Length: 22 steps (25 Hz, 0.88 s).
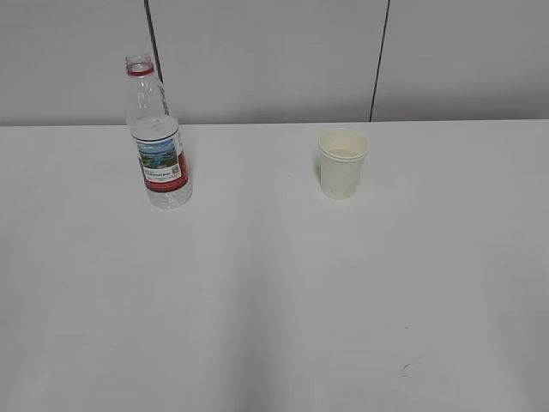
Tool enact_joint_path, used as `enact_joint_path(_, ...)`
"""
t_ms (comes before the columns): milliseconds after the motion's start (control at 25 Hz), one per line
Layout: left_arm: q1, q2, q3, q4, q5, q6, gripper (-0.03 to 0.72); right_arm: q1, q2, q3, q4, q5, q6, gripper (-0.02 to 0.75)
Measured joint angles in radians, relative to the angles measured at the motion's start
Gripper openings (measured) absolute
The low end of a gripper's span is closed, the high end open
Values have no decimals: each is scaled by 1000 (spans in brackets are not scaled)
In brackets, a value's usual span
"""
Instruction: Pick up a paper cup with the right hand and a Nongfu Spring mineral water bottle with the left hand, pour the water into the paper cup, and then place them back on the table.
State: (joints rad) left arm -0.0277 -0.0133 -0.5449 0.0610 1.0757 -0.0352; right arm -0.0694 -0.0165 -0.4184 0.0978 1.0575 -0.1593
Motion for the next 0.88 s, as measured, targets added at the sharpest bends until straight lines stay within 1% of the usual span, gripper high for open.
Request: enact_joint_path(880, 0, 0, 0, 0, 0, 0, 466, 0, 0, 0, 0, 0, 0, 584)
